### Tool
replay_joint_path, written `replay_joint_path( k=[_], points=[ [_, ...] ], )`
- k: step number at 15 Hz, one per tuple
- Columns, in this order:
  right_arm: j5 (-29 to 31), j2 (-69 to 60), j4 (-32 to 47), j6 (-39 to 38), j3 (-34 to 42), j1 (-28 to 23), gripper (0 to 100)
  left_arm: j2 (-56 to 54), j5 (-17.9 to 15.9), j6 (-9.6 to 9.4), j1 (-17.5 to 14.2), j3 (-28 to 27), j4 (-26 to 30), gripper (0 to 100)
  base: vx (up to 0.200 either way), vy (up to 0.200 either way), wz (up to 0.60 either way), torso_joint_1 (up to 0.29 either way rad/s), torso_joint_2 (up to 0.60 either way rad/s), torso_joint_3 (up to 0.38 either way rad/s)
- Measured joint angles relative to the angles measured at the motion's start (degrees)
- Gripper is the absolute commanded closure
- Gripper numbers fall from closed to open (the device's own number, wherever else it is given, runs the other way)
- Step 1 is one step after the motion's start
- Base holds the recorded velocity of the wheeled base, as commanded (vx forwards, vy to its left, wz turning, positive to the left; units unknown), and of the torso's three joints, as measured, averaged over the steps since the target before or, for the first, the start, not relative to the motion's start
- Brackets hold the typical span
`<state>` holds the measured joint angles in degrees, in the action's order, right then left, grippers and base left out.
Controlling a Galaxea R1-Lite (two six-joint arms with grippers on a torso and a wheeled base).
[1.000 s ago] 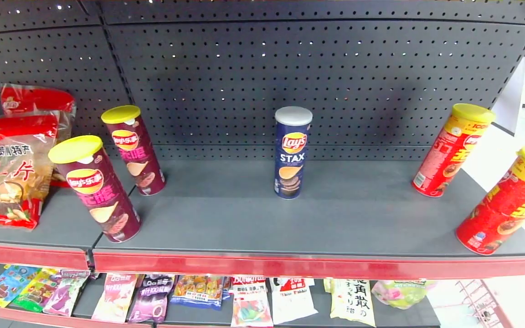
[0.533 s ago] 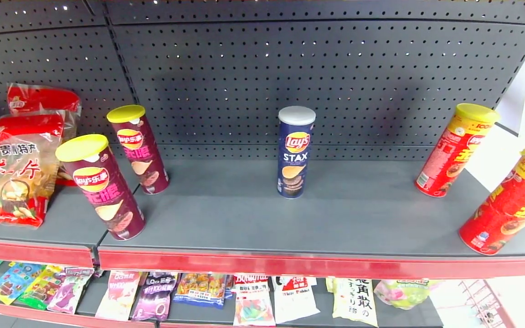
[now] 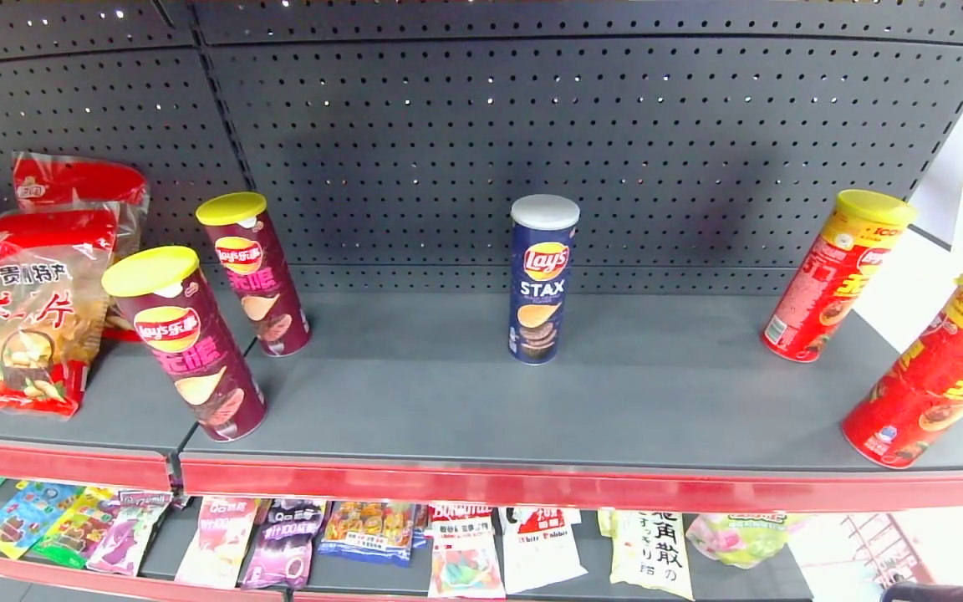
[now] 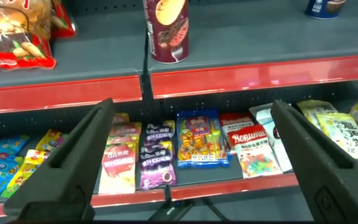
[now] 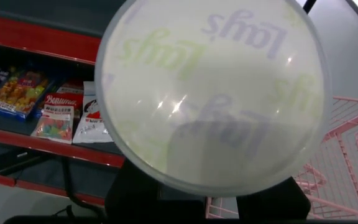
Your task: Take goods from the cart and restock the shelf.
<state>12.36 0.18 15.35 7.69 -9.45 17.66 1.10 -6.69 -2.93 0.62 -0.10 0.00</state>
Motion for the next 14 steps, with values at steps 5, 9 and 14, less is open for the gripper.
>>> replay_joint_path(
  k=[5,9,14],
  points=[
    [-0.35,-0.05,-0.07,-2.55,0.61,0.27,100,0.00,0.00,0.02,0.00,0.00,0.00,0,0.000,0.000,0.00,0.000,0.00,0.000],
    [-0.38,-0.09,-0.18,-3.32,0.74,0.22,100,1.93,1.04,5.13,0.00,-3.36,-2.65,0,0.000,0.000,0.00,0.000,0.00,0.000],
    [-0.33,-0.11,-1.18,-3.32,1.16,0.27,100,21.31,-9.48,3.41,3.15,-17.57,-5.96,0,0.000,0.000,0.00,0.000,0.00,0.000]
  ],
)
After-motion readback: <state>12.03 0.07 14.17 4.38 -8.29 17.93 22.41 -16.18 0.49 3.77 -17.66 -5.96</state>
